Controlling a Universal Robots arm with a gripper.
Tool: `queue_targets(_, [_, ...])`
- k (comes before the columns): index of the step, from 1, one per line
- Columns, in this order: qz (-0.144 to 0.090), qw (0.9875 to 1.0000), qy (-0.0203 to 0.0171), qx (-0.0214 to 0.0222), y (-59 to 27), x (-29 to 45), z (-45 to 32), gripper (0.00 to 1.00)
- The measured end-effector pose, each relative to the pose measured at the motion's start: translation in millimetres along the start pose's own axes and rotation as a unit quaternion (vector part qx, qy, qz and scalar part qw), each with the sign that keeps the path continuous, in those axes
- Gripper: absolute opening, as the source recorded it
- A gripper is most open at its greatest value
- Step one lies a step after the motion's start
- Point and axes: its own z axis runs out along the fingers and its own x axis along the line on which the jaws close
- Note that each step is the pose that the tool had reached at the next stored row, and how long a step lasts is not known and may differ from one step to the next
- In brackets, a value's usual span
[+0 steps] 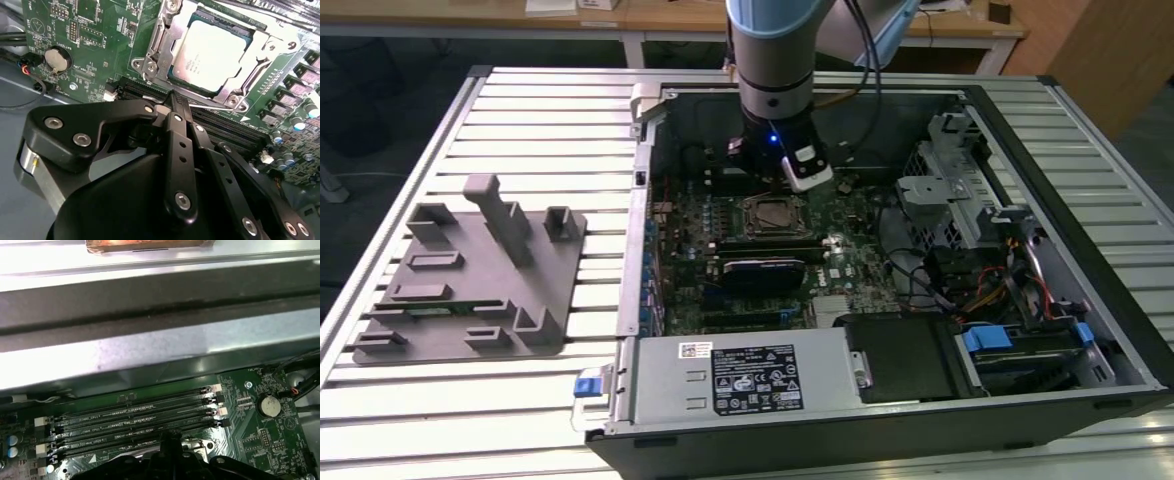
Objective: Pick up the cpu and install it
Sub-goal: 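Install the first cpu locking lever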
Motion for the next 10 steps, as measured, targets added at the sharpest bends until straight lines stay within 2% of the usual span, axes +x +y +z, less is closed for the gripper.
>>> queue_targets(4, [0.004, 1.0, -0.0005, -0.0026, 0.3, 1.1, 0.2, 0.11])
queue_targets(10, [0.009, 0.9999, -0.0002, -0.0098, 0.3, 2.6, 0.5, 0.11])
